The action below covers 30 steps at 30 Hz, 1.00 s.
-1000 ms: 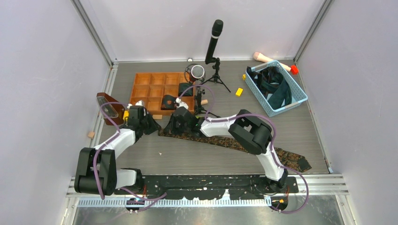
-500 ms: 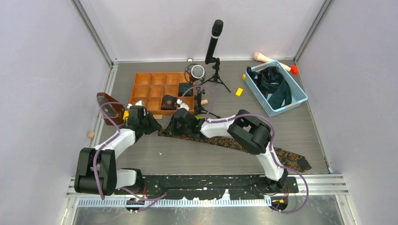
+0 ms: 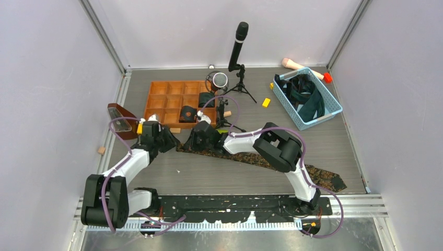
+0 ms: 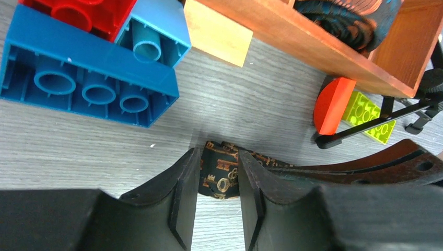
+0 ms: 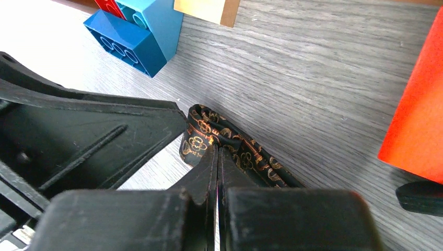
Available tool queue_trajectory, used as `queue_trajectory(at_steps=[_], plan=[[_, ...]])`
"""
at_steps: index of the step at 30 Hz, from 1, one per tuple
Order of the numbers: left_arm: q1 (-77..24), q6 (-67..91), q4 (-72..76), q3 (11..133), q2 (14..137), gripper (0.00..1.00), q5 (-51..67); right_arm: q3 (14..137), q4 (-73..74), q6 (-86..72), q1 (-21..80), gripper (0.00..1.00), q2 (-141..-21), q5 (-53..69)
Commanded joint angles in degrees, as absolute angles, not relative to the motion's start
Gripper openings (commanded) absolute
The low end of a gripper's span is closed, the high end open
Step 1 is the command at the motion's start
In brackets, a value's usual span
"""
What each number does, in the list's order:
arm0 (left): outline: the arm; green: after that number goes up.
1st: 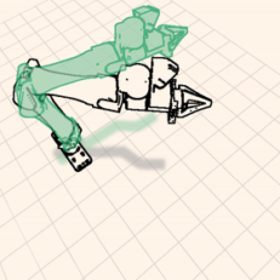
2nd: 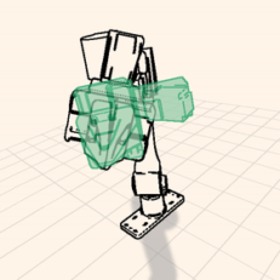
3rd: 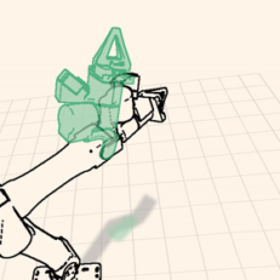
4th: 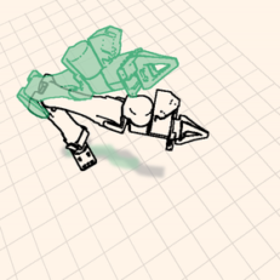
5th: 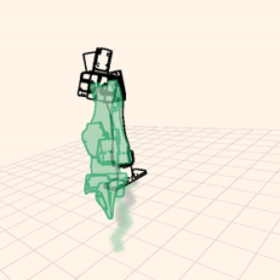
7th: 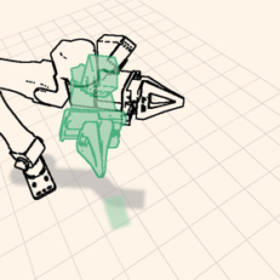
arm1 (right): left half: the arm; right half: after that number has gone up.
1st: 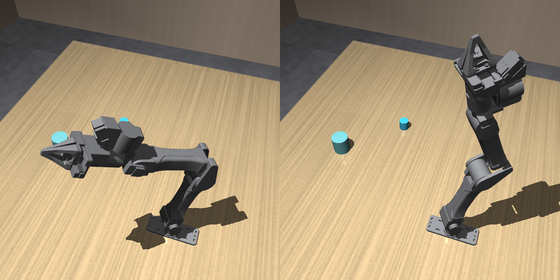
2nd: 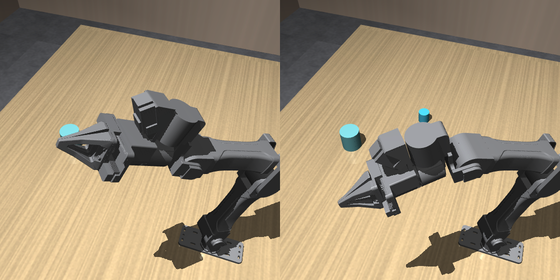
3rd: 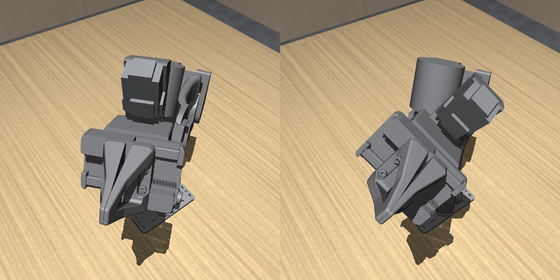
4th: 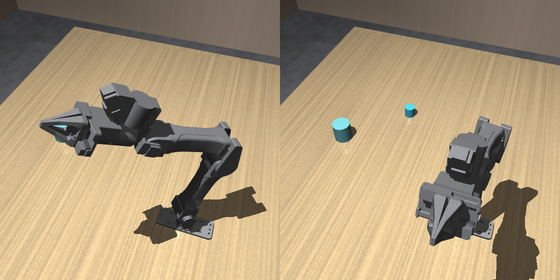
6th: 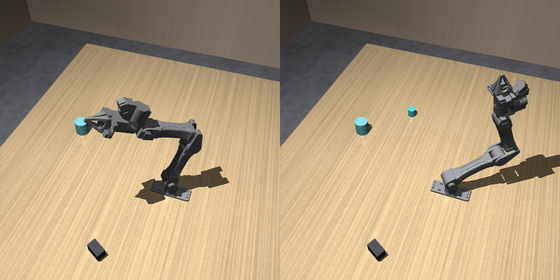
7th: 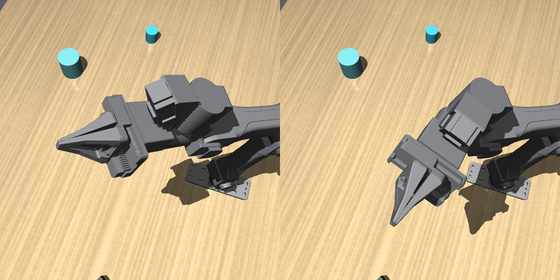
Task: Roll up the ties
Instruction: Roll the tie at the center of the board.
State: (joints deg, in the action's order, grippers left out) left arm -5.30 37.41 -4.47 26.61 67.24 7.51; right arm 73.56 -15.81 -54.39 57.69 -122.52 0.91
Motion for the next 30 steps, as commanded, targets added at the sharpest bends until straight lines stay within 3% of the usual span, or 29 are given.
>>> queue_trajectory(at_steps=[1,14,20,30], plan=[[-5.45,39.59,-1.25,24.76,67.10,0.34,8.11,72.45,-13.25,-55.56,57.61,0.00,-122.69,-2.30],[-5.45,43.27,4.80,21.82,70.12,0.29,11.66,73.76,-10.58,-55.79,57.57,0.00,-122.97,-2.66],[-5.45,42.53,3.60,21.77,67.61,0.20,11.70,73.76,-10.59,-56.06,57.56,0.00,-123.31,-2.35],[-5.47,39.29,2.61,22.17,62.46,0.11,13.66,72.88,-12.24,-55.08,57.57,0.00,-122.82,-0.89]])
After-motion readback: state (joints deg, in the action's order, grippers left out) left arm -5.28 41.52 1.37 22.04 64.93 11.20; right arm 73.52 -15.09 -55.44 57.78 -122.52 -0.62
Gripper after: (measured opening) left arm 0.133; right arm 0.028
